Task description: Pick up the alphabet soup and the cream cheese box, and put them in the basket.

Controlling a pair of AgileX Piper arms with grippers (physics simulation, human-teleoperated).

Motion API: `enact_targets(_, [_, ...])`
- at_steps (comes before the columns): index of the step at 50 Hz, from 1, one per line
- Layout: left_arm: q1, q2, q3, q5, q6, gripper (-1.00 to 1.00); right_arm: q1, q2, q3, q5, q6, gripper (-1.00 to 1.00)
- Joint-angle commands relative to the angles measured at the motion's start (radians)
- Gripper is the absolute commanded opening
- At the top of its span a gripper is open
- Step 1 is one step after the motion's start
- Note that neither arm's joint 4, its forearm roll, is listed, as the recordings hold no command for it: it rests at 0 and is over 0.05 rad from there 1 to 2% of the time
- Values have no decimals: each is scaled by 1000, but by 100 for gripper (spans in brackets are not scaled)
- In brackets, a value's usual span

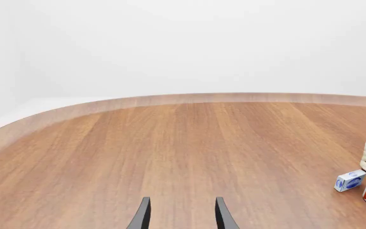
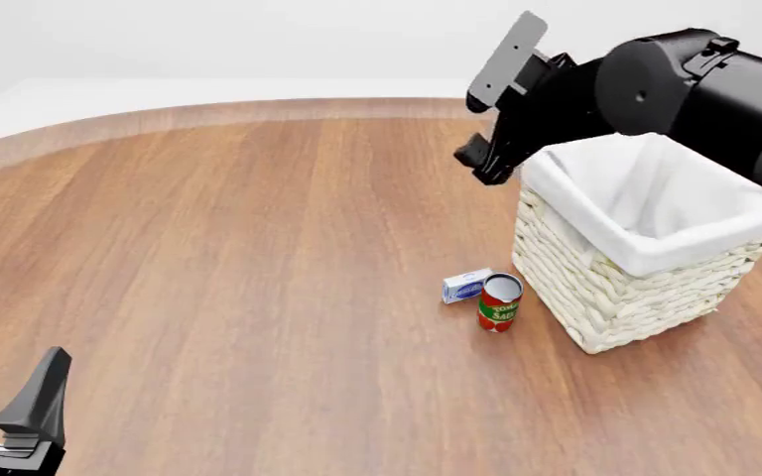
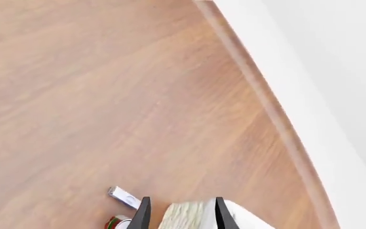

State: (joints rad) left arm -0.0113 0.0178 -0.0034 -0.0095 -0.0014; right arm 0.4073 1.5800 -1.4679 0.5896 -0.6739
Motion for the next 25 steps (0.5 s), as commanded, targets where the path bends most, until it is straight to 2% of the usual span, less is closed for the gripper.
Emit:
enact_targets(1, [0,-1,0,0,0,100,47,49,-102,133,-58,100])
enact_targets(5, [0,-1,0,0,0,100,81,78,-146,187,-63,100])
enact_targets(9, [-1,-1,0,0,0,100,78,138,-210,246,-120,100])
enact_targets(11, [-1,0,0,0,0,100,85,161,-259,274,-121,100])
enact_targets(14, [-1,0,0,0,0,100,77,198,-317,309,-151,100])
enact_targets(16, [-1,-1,0,0,0,100,68,219,-336,326,-177,100])
enact_targets(21, [-1,-1,0,0,0,100,82,261,-396,370,-194,100])
enact_targets(25, [-1,0,0,0,0,100,84,282,-393,397,-224,100])
